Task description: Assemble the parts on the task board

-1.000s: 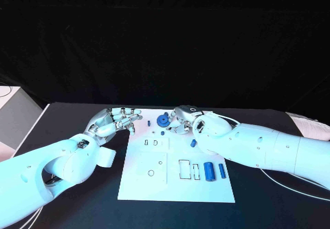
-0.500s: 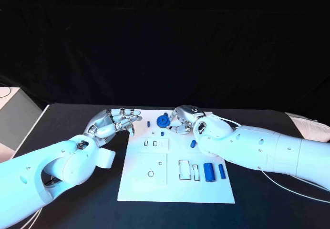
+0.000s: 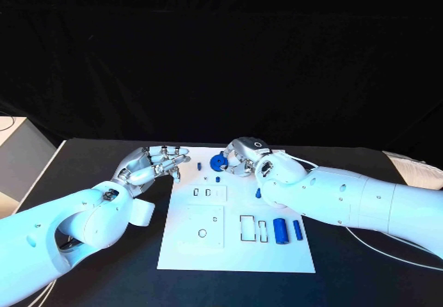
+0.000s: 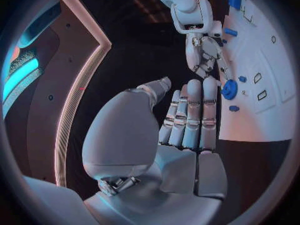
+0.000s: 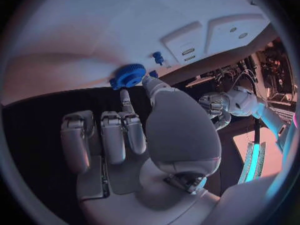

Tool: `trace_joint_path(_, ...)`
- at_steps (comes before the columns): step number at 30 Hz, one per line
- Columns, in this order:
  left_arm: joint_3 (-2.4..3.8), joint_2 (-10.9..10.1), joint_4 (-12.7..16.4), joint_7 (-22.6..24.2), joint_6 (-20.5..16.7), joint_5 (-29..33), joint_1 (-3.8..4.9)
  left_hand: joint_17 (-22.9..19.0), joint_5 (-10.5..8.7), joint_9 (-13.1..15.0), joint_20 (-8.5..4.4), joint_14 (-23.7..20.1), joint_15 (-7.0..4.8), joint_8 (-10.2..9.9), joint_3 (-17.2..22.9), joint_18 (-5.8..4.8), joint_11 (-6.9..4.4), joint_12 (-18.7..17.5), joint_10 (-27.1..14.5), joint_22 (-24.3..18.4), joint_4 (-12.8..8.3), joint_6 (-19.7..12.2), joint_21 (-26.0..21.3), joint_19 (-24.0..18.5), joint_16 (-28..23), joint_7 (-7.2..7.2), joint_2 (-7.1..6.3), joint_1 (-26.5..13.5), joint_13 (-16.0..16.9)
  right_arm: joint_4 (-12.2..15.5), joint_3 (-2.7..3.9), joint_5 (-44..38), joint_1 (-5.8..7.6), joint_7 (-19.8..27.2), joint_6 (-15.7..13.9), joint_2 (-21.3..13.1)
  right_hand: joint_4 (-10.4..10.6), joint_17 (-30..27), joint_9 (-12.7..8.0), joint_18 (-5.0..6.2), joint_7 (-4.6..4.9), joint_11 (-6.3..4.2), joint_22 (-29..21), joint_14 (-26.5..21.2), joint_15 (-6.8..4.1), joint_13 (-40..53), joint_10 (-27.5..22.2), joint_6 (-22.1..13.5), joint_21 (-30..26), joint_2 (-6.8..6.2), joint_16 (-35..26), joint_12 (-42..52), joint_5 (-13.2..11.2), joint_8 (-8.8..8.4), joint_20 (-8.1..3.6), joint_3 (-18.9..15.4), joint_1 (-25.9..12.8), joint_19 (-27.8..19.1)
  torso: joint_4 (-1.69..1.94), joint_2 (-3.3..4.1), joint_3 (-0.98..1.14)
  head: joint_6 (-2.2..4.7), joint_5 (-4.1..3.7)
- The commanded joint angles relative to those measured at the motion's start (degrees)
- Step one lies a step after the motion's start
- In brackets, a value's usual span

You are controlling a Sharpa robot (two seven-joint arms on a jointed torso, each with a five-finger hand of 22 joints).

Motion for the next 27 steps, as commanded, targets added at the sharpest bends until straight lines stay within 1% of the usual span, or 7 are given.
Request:
trace_joint_path(1, 0.04, 0.18, 0.08, 0.36, 0.7, -0.26, -0.01, -0.03, -0.11, 0.05, -0.06, -0.49, 0.01, 0.09, 0.36, 0.89, -0.05, -0.12, -0.25, 0.05, 0.1, -0.39, 0.2, -0.54, 0.33, -0.08, 0.1, -0.15, 0.09, -0.95, 0.02, -0.27, 0.02, 1.08, 0.27, 0.78, -0.57, 12.82, -0.1, -0.4, 0.05, 0.25, 15.06, 5.58, 0.15, 15.08, 6.08, -0.2, 0.26, -0.22, 0.35, 0.12, -0.67, -0.37, -0.03, 0.06, 0.94, 6.0, 0.1, 0.02, -0.04, -0.01, -0.01)
trace_joint_path(7, 0.04, 0.33, 0.02, 0.32, 0.74, -0.28, -0.01, -0.03, -0.11, 0.05, -0.06, -0.49, 0.01, 0.09, 0.36, 0.89, -0.05, -0.12, -0.25, 0.05, 0.1, -0.39, 0.2, -0.54, 0.33, -0.08, 0.1, -0.15, 0.09, -3.23, 0.02, -0.27, -0.01, 1.6, 1.28, 2.52, -1.35, 12.83, -0.44, -0.4, 0.15, 0.35, 15.06, 5.58, 0.2, 15.08, 6.08, -1.13, 0.26, -0.88, 0.35, 0.12, -1.71, -0.85, 0.02, -0.1, 2.54, 6.0, 0.1, 0.06, -0.05, -0.12, 0.14)
trace_joint_path(9, 0.04, 0.37, -0.01, 0.3, 0.74, -0.28, -0.01, -0.03, -0.11, 0.05, -0.06, -0.49, 0.01, 0.09, 0.36, 0.89, -0.05, -0.12, -0.25, 0.05, 0.1, -0.39, 0.2, -0.54, 0.33, -0.08, 0.1, -0.15, 0.09, -3.89, 0.02, -0.27, -0.02, 1.74, 1.47, 2.98, -1.53, 12.8, -0.57, -0.4, 0.18, 0.37, 15.06, 5.57, 0.23, 15.08, 6.08, -1.59, 0.26, -1.02, 0.34, 0.12, -1.87, -0.97, 0.03, -0.19, 2.93, 6.0, 0.05, 0.04, -0.02, -0.09, 0.14)
trace_joint_path(12, 0.04, 0.42, -0.04, 0.3, 0.75, -0.29, -0.01, -0.03, -0.11, 0.05, -0.06, -0.49, 0.01, 0.09, 0.36, 0.89, -0.05, -0.12, -0.25, 0.05, 0.1, -0.39, 0.2, -0.54, 0.33, -0.08, 0.1, -0.15, 0.09, -4.6, 0.02, -0.23, -0.03, 2.02, 1.8, 3.49, -1.54, 12.79, -0.83, -0.4, 0.27, 0.44, 15.06, 5.57, 0.29, 15.08, 6.08, -2.46, 0.26, -1.19, 0.34, 0.12, -2.07, -1.1, 0.08, -0.5, 3.18, 6.0, 0.02, -0.02, -0.06, -0.1, 0.18)
trace_joint_path(16, 0.04, 0.48, -0.09, 0.29, 0.75, -0.3, -0.01, -0.03, -0.11, 0.05, -0.06, -0.49, 0.01, 0.09, 0.36, 0.89, -0.05, -0.12, -0.25, 0.05, 0.1, -0.39, 0.2, -0.54, 0.33, -0.08, 0.1, -0.15, 0.09, -4.88, 0.02, -0.15, -0.04, 2.28, 2.38, 3.84, -1.54, 12.82, -0.86, -0.4, 0.27, 0.45, 15.06, 5.57, 0.3, 15.08, 6.08, -2.56, 0.26, -1.21, 0.35, 0.12, -2.09, -1.1, 0.09, -0.55, 3.21, 6.0, 0.02, -0.04, -0.11, -0.23, 0.26)
trace_joint_path(20, 0.04, 0.51, -0.12, 0.28, 0.74, -0.3, -0.01, -0.03, -0.11, 0.05, -0.06, -0.49, 0.01, 0.09, 0.36, 0.89, -0.05, -0.12, -0.25, 0.05, 0.1, -0.39, 0.2, -0.54, 0.33, -0.08, 0.1, -0.15, 0.09, -5.06, 0.02, -0.05, -0.04, 2.35, 3.5, 4.04, -1.45, 12.91, -0.85, -0.4, 0.25, 0.45, 15.06, 5.6, 0.3, 15.08, 6.08, -2.5, 0.26, -1.14, 0.38, 0.12, -2.12, -1.01, 0.1, -0.6, 3.15, 6.0, -0.07, -0.04, -0.04, -0.22, 0.32)
trace_joint_path(27, 0.04, 0.48, -0.12, 0.25, 0.71, -0.3, -0.01, -0.03, -0.11, 0.05, -0.06, -0.49, 0.01, 0.09, 0.36, 0.89, -0.05, -0.12, -0.25, 0.05, 0.1, -0.39, 0.2, -0.54, 0.33, -0.08, 0.1, -0.15, 0.09, -5.59, 0.0, 0.94, -0.04, 1.86, 6.74, 4.07, -0.2, 12.87, -0.83, -0.4, 0.11, 0.34, 15.06, 5.59, 0.23, 15.08, 6.08, -1.81, 0.26, -0.68, 0.37, 0.12, -2.3, -0.54, 0.07, -1.46, 2.23, 6.0, -0.09, -0.03, 0.01, -0.27, 0.35)
